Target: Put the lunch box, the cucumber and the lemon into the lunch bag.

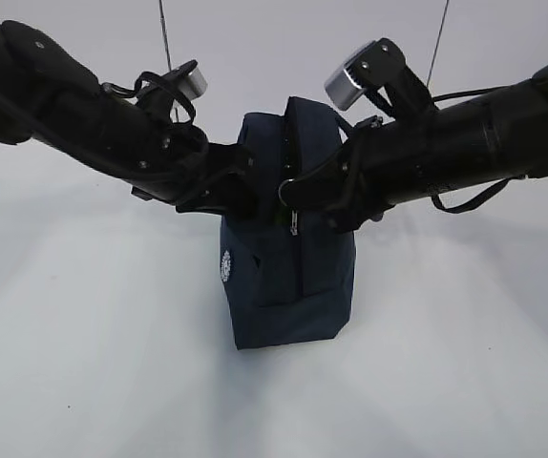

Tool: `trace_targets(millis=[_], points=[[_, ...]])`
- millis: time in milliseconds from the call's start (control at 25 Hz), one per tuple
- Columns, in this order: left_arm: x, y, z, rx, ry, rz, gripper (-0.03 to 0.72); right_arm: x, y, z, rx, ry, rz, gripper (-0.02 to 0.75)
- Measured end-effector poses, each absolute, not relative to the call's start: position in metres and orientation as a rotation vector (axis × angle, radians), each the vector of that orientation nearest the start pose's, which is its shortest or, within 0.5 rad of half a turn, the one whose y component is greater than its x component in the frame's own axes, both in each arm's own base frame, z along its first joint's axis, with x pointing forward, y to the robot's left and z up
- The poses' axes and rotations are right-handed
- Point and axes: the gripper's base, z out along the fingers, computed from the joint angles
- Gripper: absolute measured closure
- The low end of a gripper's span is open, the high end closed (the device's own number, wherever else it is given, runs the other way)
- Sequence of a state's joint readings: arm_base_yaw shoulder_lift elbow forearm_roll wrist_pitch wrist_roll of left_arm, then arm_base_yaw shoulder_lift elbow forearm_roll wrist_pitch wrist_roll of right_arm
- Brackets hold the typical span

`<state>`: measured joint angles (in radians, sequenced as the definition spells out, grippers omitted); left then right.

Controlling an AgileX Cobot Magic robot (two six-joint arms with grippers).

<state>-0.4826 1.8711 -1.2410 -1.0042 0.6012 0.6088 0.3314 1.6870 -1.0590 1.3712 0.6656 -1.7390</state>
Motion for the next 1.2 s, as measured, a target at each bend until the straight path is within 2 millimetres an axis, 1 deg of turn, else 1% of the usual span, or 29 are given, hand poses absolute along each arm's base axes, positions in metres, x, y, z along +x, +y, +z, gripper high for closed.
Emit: trace_targets(millis=[160, 400, 480, 520, 600, 720, 800, 880, 960, 1120, 1200], points=[[0.332, -0.223, 0.207, 0.425, 2.515, -0.953, 0.653, 0.316, 0.168, 0.239, -1.103, 1.888, 0.71, 0.717], [0.332, -0.223, 0.207, 0.418, 2.513, -0.954, 0.653, 0.315, 0.169, 0.24, -1.108, 1.881, 0.729, 0.717], [0.333, -0.223, 0.207, 0.439, 2.503, -0.945, 0.635, 0.315, 0.169, 0.24, -1.109, 1.881, 0.732, 0.717], [0.333, -0.223, 0.207, 0.451, 2.499, -0.941, 0.606, 0.315, 0.17, 0.24, -1.11, 1.88, 0.734, 0.717], [0.333, -0.223, 0.207, 0.468, 2.493, -0.936, 0.513, 0.315, 0.17, 0.24, -1.111, 1.879, 0.736, 0.717], [0.332, -0.223, 0.207, 0.482, 2.492, -0.937, 0.322, 0.314, 0.17, 0.24, -1.121, 1.878, 0.737, 0.717], [0.331, -0.224, 0.208, 0.498, 2.491, -0.956, 0.249, 0.314, 0.17, 0.24, -1.126, 1.882, 0.737, 0.717], [0.33, -0.225, 0.21, 0.519, 2.476, -0.97, 0.219, 0.314, 0.17, 0.24, -1.123, 1.886, 0.74, 0.717], [0.328, -0.225, 0.217, 0.543, 2.447, -0.973, 0.207, 0.313, 0.17, 0.24, -1.122, 1.889, 0.749, 0.717], [0.324, -0.222, 0.231, 0.595, 2.382, -0.957, 0.202, 0.313, 0.17, 0.24, -1.12, 1.893, 0.751, 0.717], [0.32, -0.219, 0.234, 0.593, 2.356, -0.946, 0.202, 0.313, 0.17, 0.24, -1.119, 1.894, 0.752, 0.717]])
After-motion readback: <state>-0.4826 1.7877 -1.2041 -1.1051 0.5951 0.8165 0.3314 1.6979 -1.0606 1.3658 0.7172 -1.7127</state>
